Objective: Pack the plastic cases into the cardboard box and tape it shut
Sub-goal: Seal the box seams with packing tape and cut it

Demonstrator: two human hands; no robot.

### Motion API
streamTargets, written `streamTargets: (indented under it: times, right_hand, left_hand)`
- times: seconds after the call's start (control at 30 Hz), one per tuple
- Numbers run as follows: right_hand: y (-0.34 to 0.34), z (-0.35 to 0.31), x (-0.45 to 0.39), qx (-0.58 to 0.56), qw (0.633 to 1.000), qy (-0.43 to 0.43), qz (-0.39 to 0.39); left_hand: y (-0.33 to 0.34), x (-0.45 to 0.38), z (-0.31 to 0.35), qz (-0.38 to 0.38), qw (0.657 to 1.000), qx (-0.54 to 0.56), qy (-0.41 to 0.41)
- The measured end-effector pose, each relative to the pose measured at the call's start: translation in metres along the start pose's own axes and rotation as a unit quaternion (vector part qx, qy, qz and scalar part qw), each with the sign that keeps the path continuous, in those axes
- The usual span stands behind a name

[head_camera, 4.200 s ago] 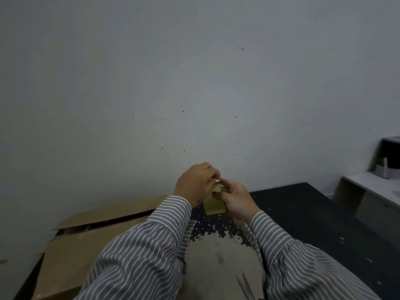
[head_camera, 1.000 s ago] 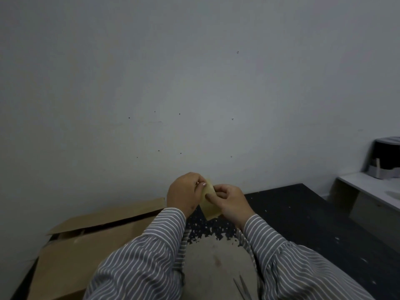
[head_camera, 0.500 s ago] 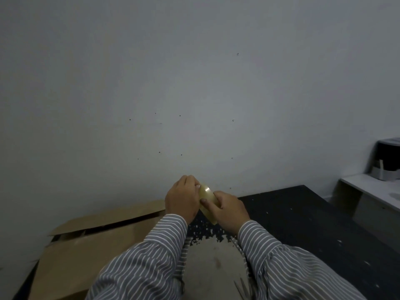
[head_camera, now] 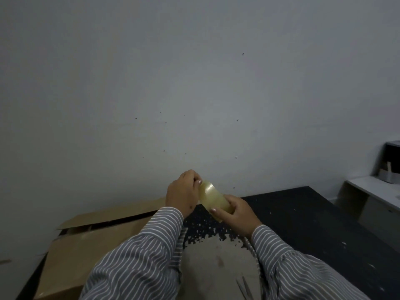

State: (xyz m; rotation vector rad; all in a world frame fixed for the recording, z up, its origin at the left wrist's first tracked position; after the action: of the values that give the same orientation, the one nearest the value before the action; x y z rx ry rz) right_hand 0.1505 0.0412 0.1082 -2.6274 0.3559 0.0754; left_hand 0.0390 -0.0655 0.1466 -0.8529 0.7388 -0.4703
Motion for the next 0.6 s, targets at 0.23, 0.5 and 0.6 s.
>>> streamTargets:
  times: [0.23,0.5,0.6]
  right_hand:
    - [0.003,0.008,-0.005,0.086,0.994,0.009,0.061]
    - [0.012,-0.001,-0.01,0.125,0.99,0.04,0.049]
    - [0.018,-0.008,-0.014,0.165,0.984,0.04,0.053]
  left_hand:
    - [0.007,0.003,0.001,0.001,0.999,-0.03,-0.016]
    - [0.008,0.009,-0.007,-0.011,0.998,-0.046,-0.035]
    - [0.004,0.011,-0.013,0.009,0.997,-0.062,-0.037]
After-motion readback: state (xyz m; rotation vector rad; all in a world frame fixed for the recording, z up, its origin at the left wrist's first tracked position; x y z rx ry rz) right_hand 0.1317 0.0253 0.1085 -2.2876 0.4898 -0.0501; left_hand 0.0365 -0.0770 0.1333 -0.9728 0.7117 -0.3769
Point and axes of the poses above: each hand's wrist, its own x-axis away from the middle knuckle, its own y-axis out of the palm, z = x × y, the point moved 1 cm from there along -x, towards the middle knuckle, and after that the axes turned 9 degrees about -z, right-handed, at the moved point
